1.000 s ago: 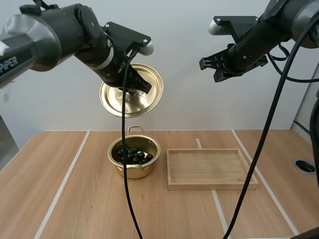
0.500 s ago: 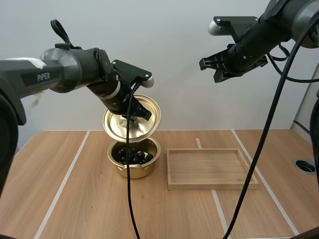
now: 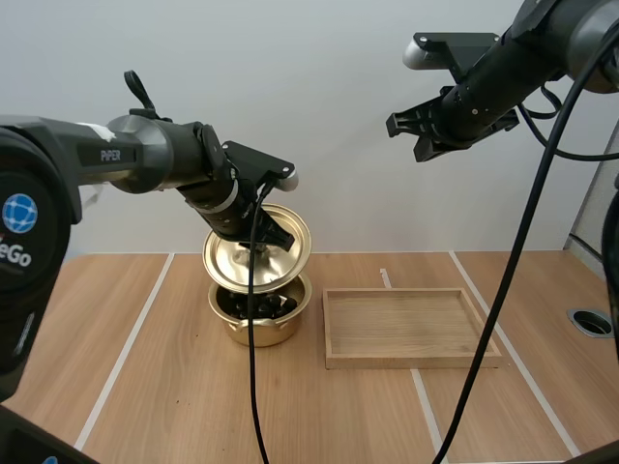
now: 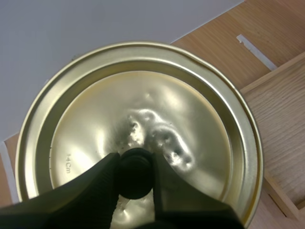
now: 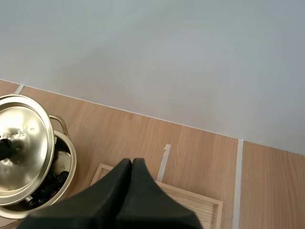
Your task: Open the pot, put the grape inside, and close it
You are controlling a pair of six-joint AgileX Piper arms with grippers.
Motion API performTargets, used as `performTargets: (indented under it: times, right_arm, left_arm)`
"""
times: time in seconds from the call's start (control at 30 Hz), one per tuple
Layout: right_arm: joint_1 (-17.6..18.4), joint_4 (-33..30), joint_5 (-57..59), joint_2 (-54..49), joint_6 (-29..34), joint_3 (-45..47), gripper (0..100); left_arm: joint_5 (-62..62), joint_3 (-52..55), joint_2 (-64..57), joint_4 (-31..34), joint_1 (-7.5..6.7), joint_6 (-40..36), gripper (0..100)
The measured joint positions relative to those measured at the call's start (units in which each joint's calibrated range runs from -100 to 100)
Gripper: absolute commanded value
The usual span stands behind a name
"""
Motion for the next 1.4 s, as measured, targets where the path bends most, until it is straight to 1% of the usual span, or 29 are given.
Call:
performTargets:
  times: [0.37, 0.6, 1.1, 1.4]
  right_arm:
    - [0.0, 0.0, 0.3, 0.0, 0.0, 0.0, 0]
    - [0.0, 0.1, 0.3, 0.0, -0.1, 0.0, 0]
    - [0.0, 0.1, 1.3, 0.0, -0.1, 0.0, 0]
    - [0.0, 0.1, 2.9, 0.0, -0.1, 0.0, 0]
  left_arm:
    - [-0.4, 0.0, 5.8, -0.4, 0.0, 0.0, 0]
    - [-0.2, 0.0, 6.1, -0.4, 0.0, 0.1, 0]
    - [4.1, 0.0, 6.1, -0.1, 0.0, 0.2, 0]
    - [4.8, 0.0, 9.0, 0.2, 0.0, -1.1, 0]
